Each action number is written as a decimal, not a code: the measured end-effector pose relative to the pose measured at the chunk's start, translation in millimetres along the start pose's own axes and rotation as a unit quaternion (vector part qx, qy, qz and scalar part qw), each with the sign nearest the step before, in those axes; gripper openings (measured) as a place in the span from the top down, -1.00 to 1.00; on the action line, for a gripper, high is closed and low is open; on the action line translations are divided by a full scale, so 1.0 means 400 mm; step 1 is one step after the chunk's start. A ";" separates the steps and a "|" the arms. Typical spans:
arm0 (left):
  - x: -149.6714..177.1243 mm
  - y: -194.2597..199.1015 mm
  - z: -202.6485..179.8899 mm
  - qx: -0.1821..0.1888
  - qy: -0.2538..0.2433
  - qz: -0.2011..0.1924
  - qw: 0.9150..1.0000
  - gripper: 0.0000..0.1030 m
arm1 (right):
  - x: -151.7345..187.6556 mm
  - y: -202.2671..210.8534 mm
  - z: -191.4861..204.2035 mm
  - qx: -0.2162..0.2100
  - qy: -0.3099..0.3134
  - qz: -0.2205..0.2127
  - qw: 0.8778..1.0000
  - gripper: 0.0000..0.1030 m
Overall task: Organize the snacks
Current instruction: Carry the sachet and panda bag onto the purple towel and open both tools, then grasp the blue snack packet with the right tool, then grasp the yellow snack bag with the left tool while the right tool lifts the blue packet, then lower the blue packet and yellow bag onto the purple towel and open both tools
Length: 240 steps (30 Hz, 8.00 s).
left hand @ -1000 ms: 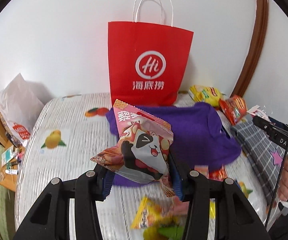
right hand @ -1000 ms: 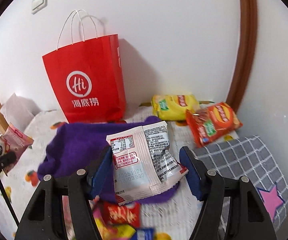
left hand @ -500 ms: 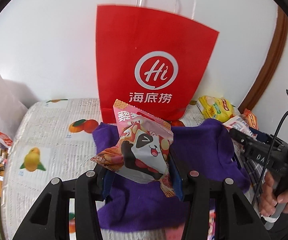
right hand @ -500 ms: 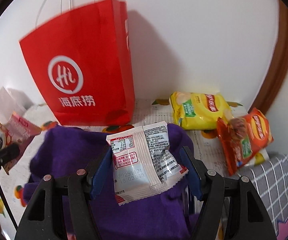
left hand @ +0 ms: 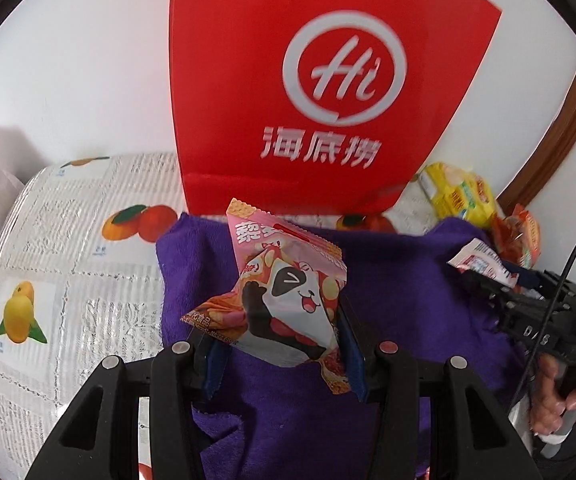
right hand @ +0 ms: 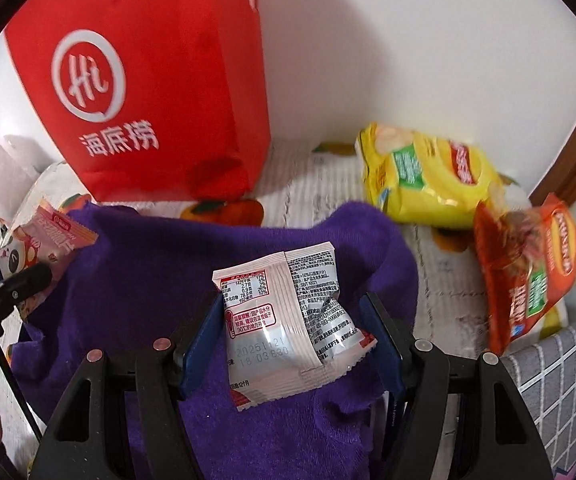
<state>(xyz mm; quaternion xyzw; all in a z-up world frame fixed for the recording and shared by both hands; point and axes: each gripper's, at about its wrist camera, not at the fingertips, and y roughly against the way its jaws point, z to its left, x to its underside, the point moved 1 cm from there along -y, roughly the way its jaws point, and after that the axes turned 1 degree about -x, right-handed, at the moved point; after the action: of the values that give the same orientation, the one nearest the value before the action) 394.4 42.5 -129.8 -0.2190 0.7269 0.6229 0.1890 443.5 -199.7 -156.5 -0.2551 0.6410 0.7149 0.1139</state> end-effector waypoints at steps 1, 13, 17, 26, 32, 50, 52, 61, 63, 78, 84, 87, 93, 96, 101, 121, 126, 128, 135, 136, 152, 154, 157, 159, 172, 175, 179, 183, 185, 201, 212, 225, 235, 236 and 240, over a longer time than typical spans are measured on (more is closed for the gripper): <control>0.002 -0.009 0.002 -0.002 0.004 0.004 1.000 0.10 | 0.001 -0.009 -0.002 0.001 0.000 0.007 1.000 -0.32; 0.029 -0.066 -0.004 0.008 0.006 0.038 0.999 0.09 | 0.035 -0.096 0.028 0.019 0.032 0.073 0.997 -0.38; 0.041 -0.095 0.005 0.031 0.019 0.057 0.998 0.08 | 0.036 -0.089 0.033 0.009 0.027 0.069 0.997 -0.49; 0.032 -0.071 -0.011 0.033 0.014 0.048 0.998 0.08 | 0.024 -0.064 0.050 0.013 0.042 0.055 0.997 -0.49; 0.016 -0.058 -0.035 0.037 0.003 0.053 0.998 0.07 | 0.013 0.003 0.061 0.002 0.040 0.031 0.999 -0.49; 0.008 0.040 -0.133 -0.036 -0.065 0.030 0.997 -0.39 | 0.025 0.194 0.093 -0.020 0.052 -0.034 0.998 -0.49; 0.014 0.060 -0.134 -0.043 -0.070 0.023 0.996 -0.39 | 0.055 0.222 0.090 -0.026 0.055 -0.044 0.997 -0.49; 0.128 0.166 -0.076 -0.004 -0.044 -0.001 0.999 -0.44 | 0.295 0.304 0.010 -0.013 0.001 -0.041 0.999 -0.49; 0.154 0.170 -0.074 0.004 -0.040 -0.001 0.999 -0.44 | 0.357 0.312 -0.013 0.000 -0.019 -0.035 0.999 -0.49; 0.242 0.248 -0.040 0.053 -0.034 -0.031 0.998 -0.44 | 0.585 0.247 -0.009 0.000 -0.093 -0.017 0.996 -0.50; 0.243 0.258 -0.037 0.055 -0.032 -0.033 0.997 -0.46 | 0.582 0.232 0.042 0.047 -0.057 -0.035 0.997 -0.28; 0.249 0.259 -0.033 0.058 -0.029 -0.033 0.997 -0.47 | 0.579 0.233 0.030 0.054 -0.071 -0.041 0.995 0.02; 0.270 0.256 -0.027 0.071 -0.035 -0.026 0.996 -0.47 | 0.591 0.243 0.002 0.067 -0.095 -0.047 0.992 0.10; 0.281 0.258 -0.021 0.091 -0.036 -0.016 0.995 -0.47 | 0.602 0.249 -0.015 0.080 -0.097 -0.046 0.991 0.09; 0.306 0.256 -0.023 0.122 -0.045 0.015 0.991 -0.47 | 0.613 0.254 -0.025 0.083 -0.102 -0.046 0.990 0.08; 0.396 0.172 -0.010 0.047 -0.077 0.095 0.991 -0.30 | 0.614 0.256 -0.015 0.098 -0.093 -0.045 0.990 0.05; 0.396 0.174 -0.009 0.044 -0.080 0.083 0.992 -0.16 | 0.614 0.256 -0.015 0.095 -0.095 -0.046 0.990 0.05; 0.394 0.181 -0.010 0.041 -0.081 0.073 0.993 -0.15 | 0.614 0.256 -0.017 0.094 -0.097 -0.046 0.990 0.05; 0.360 0.221 0.022 0.048 -0.055 0.025 0.997 -0.15 | 0.615 0.261 -0.019 0.084 -0.098 -0.052 0.990 0.10; 0.355 0.225 0.026 0.049 -0.048 0.017 0.997 -0.15 | 0.614 0.263 -0.016 0.077 -0.094 -0.054 0.991 0.10; 0.245 0.291 0.049 0.043 -0.001 -0.034 0.998 -0.15 | 0.346 0.402 -0.027 0.012 -0.087 -0.162 0.983 0.10; 0.218 0.301 0.047 0.040 0.004 -0.042 0.998 -0.15 | 0.302 0.398 -0.015 -0.004 -0.085 -0.171 0.982 0.10; 0.174 0.310 0.044 0.034 0.013 -0.056 0.998 -0.15 | 0.240 0.379 0.003 -0.029 -0.084 -0.179 0.980 0.10; 0.146 0.307 0.039 0.033 0.020 -0.064 0.997 -0.15 | 0.201 0.350 0.011 -0.042 -0.083 -0.176 0.980 0.10; 0.130 0.180 -0.006 0.038 0.032 -0.065 0.997 -0.15 | 0.199 0.148 -0.020 -0.059 -0.087 -0.126 0.986 0.09; 0.138 0.167 -0.003 0.034 0.032 -0.068 0.997 -0.15 | 0.202 0.129 -0.014 -0.053 -0.078 -0.116 0.989 0.09; 0.140 0.163 0.009 0.048 0.044 -0.075 0.995 -0.16 | 0.204 0.108 -0.019 -0.062 -0.084 -0.100 0.989 0.09; 0.147 0.150 0.009 0.057 0.049 -0.068 0.995 -0.16 | 0.206 0.094 -0.021 -0.054 -0.087 -0.084 0.991 0.09; 0.148 0.145 0.003 0.057 0.046 -0.064 0.995 -0.16 | 0.207 0.094 -0.019 -0.053 -0.089 -0.072 0.992 0.09; 0.160 0.084 0.003 0.081 0.057 -0.014 0.995 -0.16 | 0.211 0.089 0.009 -0.047 -0.068 -0.059 0.995 0.07; 0.167 0.065 -0.007 0.063 0.045 -0.001 0.997 -0.19 | 0.207 0.082 0.004 -0.050 -0.074 -0.051 0.995 -0.04; 0.162 0.074 -0.019 0.071 0.033 -0.002 0.997 -0.40 | 0.211 0.129 0.015 -0.069 -0.070 -0.077 0.992 -0.23; 0.157 0.105 -0.034 0.068 0.026 -0.017 0.997 -0.41 | 0.297 0.240 0.011 -0.107 -0.082 -0.093 0.987 -0.23; 0.157 0.109 -0.034 0.072 0.028 -0.018 0.997 -0.41 | 0.314 0.256 0.011 -0.109 -0.082 -0.092 0.986 -0.24; 0.156 0.119 -0.037 0.081 0.031 -0.019 0.996 -0.41 | 0.381 0.293 0.021 -0.111 -0.079 -0.073 0.988 -0.41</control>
<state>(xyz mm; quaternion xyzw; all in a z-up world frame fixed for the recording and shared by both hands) 316.1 29.0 -122.6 -0.2361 0.7761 0.5511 0.1956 255.7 -234.4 -133.4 -0.2553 0.5259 0.7894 0.1870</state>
